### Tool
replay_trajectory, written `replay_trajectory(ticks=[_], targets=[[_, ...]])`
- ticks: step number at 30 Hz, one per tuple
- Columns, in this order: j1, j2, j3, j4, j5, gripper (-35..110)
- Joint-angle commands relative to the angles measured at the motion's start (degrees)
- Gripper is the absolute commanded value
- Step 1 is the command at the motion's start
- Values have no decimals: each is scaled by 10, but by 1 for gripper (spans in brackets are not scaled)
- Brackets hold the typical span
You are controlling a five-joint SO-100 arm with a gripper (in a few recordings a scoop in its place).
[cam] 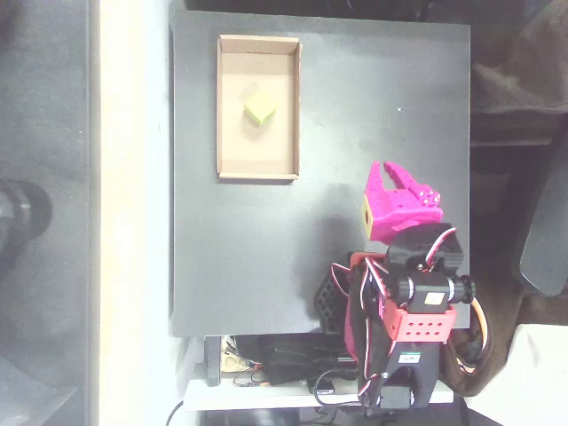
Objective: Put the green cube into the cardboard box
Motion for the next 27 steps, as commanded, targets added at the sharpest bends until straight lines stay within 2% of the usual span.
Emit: replay_trajectory(ticks=[1, 12, 27], targets=[[10, 40, 63, 2, 4, 4], [10, 62, 197, 8, 4, 4], [17, 103, 258, 10, 9, 4]])
